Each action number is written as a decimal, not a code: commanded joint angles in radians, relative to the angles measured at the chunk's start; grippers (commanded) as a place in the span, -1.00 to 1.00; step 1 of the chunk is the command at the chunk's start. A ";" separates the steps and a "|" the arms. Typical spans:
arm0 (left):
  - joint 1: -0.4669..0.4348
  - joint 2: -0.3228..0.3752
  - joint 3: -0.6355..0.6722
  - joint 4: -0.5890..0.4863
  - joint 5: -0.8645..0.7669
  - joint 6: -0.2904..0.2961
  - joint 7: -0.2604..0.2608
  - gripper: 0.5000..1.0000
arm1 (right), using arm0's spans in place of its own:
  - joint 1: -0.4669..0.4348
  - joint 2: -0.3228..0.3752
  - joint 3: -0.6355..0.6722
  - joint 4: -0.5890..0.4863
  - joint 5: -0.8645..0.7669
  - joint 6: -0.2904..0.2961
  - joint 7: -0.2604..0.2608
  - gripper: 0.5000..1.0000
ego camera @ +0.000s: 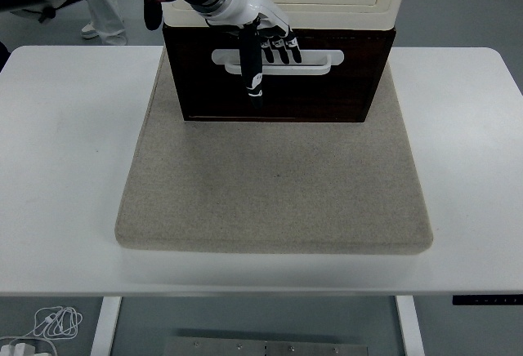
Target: Open the drawer under the combination cabinet
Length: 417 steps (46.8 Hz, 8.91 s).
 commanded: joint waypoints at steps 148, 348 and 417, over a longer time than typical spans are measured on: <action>0.036 0.012 -0.047 -0.089 -0.003 -0.061 0.001 1.00 | 0.000 0.000 0.000 0.000 0.000 0.000 0.000 0.70; -0.063 0.227 -0.089 -0.330 -0.086 -0.138 0.033 1.00 | 0.000 0.000 0.000 0.000 0.000 0.000 0.002 0.70; 0.297 0.351 -0.828 0.679 -0.653 0.217 -0.504 1.00 | 0.000 0.000 -0.002 0.000 0.000 0.000 0.002 0.70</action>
